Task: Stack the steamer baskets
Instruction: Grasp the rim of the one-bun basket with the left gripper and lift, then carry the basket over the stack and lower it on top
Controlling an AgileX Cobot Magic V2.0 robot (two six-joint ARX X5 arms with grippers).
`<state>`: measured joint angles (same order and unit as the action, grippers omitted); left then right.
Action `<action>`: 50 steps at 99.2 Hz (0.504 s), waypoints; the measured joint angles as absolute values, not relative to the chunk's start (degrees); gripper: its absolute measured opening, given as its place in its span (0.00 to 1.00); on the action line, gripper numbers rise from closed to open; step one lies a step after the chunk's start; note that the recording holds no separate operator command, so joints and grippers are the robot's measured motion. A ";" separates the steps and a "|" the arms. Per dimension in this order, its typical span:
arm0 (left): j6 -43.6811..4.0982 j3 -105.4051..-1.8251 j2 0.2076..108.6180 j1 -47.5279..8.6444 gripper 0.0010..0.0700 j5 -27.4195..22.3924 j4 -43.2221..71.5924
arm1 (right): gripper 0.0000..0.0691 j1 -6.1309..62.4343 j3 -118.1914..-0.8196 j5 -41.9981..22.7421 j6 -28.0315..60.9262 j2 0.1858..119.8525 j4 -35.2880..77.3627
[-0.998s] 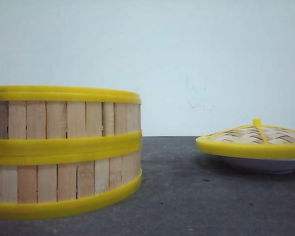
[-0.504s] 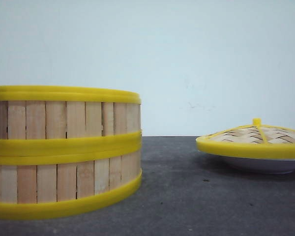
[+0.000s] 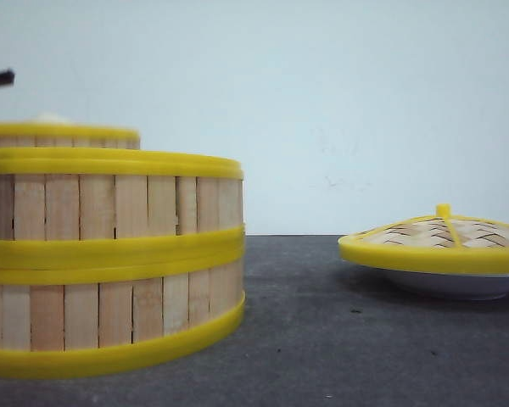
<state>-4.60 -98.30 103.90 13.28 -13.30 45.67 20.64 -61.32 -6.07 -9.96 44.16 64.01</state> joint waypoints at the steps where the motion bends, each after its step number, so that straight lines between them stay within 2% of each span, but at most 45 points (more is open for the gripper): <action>1: -4.54 -98.72 103.90 13.28 0.03 -13.63 46.06 | 0.42 20.64 -61.32 -6.07 -9.96 44.16 64.01; 14: -3.57 -103.18 103.55 12.86 0.03 -16.84 50.26 | 0.42 20.64 -61.32 -6.07 -9.93 44.16 64.01; 50: 0.47 -103.33 89.71 8.05 0.03 -16.64 56.75 | 0.42 20.67 -61.32 -6.07 -9.69 44.16 63.64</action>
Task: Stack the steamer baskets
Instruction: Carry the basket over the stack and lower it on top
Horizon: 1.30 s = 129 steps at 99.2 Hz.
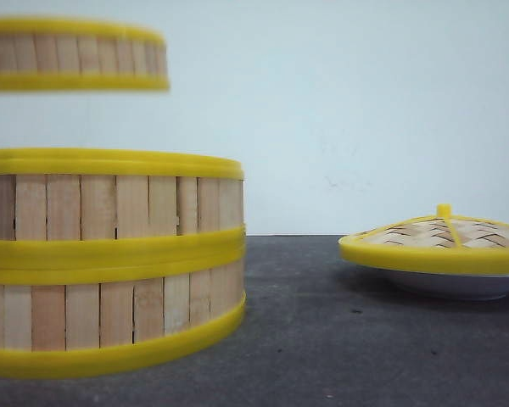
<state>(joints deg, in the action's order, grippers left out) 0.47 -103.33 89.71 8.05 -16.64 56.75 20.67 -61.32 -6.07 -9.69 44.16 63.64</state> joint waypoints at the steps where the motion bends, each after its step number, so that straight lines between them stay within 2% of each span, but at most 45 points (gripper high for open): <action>1: 0.51 -103.33 89.27 7.88 0.03 -16.58 56.93 | 0.42 20.64 -61.32 -6.07 -9.67 44.16 63.64; 17: 1.58 -101.93 84.20 4.86 0.03 -15.27 57.58 | 0.42 20.64 -61.32 -6.07 -9.23 44.16 63.64; 33: 1.98 -95.07 79.11 1.67 0.03 -13.63 57.67 | 0.42 20.64 -61.32 -6.07 -8.99 44.18 63.61; 64: 1.96 -82.50 69.84 -2.81 0.03 -13.56 55.44 | 0.42 20.64 -61.32 -6.07 -8.80 44.18 62.61; 115: 1.30 -71.29 68.93 -9.32 0.03 -13.32 50.70 | 0.42 20.64 -61.23 -6.07 -8.80 44.18 61.41; 129: 0.80 -71.07 68.93 -9.48 0.03 -10.83 50.72 | 0.42 20.64 -61.23 -6.07 -8.80 44.18 61.39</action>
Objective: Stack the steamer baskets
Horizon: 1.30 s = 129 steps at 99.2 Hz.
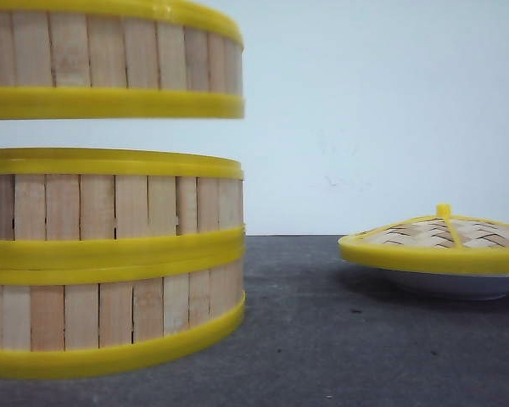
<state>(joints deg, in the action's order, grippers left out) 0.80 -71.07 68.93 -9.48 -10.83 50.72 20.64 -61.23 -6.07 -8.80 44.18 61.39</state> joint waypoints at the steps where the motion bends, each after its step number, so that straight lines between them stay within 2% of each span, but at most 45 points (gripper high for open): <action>1: 0.80 -71.07 68.93 -9.48 0.03 -10.70 50.72 | 0.42 20.64 -61.23 -6.07 -8.78 44.18 61.39; 129: 0.19 -71.07 77.73 -10.02 0.02 -9.02 49.15 | 0.42 20.64 -60.69 -6.07 -8.78 44.25 61.43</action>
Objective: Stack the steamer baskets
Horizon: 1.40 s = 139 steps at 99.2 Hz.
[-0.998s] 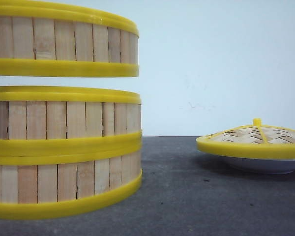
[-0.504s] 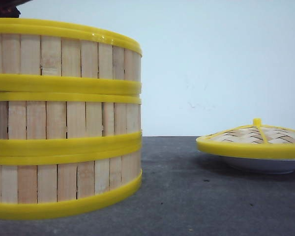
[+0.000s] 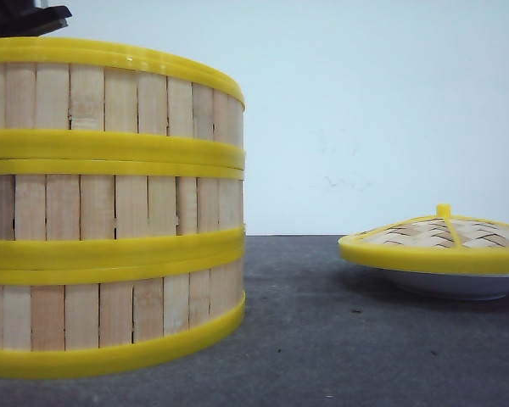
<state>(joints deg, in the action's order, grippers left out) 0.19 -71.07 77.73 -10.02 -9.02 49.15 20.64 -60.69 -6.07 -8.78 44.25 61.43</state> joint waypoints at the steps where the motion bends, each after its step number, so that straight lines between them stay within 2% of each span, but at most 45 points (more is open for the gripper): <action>1: 0.16 -71.07 77.73 -10.02 0.02 -8.91 49.15 | 0.42 20.64 -60.69 -6.07 -8.78 44.25 61.43; 26: -0.08 -71.07 77.73 -10.04 0.05 -8.43 49.12 | 0.42 20.64 -60.69 -6.07 -8.78 44.25 61.41; 46: -0.23 -71.07 77.71 -10.00 0.35 -7.75 47.79 | 0.43 20.64 -60.69 -6.26 -8.80 44.25 60.16; 54: -0.27 -71.07 77.71 -10.00 0.42 -7.77 47.59 | 0.50 20.62 -60.69 -6.26 -8.78 44.40 59.11; 62: -0.67 -71.07 77.71 -10.00 0.42 -7.77 47.05 | 0.59 20.58 -60.64 -6.26 -8.69 45.17 57.82; 72: -0.89 -71.07 77.71 -10.13 0.42 -7.77 46.94 | 0.63 19.92 -59.75 -6.22 -7.84 46.68 54.43; 81: -0.91 -71.07 77.60 -10.63 0.42 -7.77 46.98 | 0.63 18.83 -58.26 -5.23 -7.22 48.82 51.11; 102: -0.91 -71.07 74.76 -10.74 0.42 -7.75 46.94 | 0.63 15.29 -54.39 2.07 -5.76 56.27 42.02; 139: -0.89 -71.07 72.75 -10.74 0.42 -6.20 47.57 | 0.63 14.94 -54.11 4.36 -3.73 71.66 26.87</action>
<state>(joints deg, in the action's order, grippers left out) -0.89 -71.07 72.75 -10.74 -6.20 47.57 14.94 -54.11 4.36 -3.73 71.66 26.87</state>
